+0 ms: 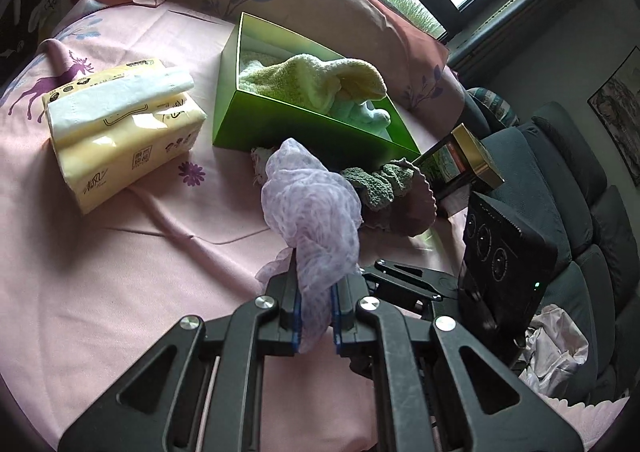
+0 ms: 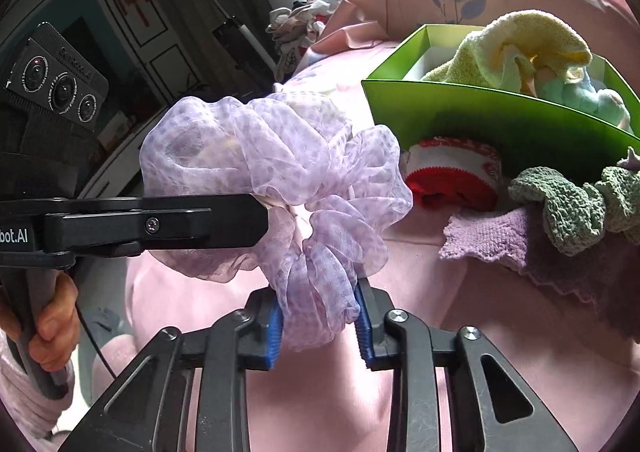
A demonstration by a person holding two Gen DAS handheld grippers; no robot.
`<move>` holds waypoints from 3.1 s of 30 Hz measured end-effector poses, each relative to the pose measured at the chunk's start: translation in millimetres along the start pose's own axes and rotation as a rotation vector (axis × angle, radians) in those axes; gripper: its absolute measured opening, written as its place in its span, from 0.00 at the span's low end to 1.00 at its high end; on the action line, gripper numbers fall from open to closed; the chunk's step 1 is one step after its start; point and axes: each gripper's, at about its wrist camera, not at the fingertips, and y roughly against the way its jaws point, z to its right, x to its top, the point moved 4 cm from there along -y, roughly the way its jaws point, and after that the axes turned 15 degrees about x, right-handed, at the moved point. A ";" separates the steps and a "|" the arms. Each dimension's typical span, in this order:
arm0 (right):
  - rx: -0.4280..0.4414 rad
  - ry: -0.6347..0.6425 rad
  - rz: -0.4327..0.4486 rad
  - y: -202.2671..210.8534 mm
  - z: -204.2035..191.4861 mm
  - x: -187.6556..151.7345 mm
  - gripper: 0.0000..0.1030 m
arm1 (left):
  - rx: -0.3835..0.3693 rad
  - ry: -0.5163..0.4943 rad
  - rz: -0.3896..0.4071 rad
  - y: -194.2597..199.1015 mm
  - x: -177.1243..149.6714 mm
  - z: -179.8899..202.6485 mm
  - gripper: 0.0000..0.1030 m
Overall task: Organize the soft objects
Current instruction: 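Carry the bath puff over the green box, then lower the bath puff onto the towel in the box and open grippers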
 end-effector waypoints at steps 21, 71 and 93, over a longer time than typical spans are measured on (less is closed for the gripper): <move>-0.234 0.054 0.229 123.7 -8.6 -9.9 0.17 | 0.115 -0.310 0.099 18.3 5.5 113.8 0.10; -0.315 0.052 0.212 79.0 98.1 142.5 0.17 | 0.255 -0.273 0.107 -76.2 187.3 98.8 0.12; -0.350 -0.063 0.057 36.8 129.0 134.9 0.44 | 0.365 -0.075 -0.027 -126.0 187.1 35.6 0.75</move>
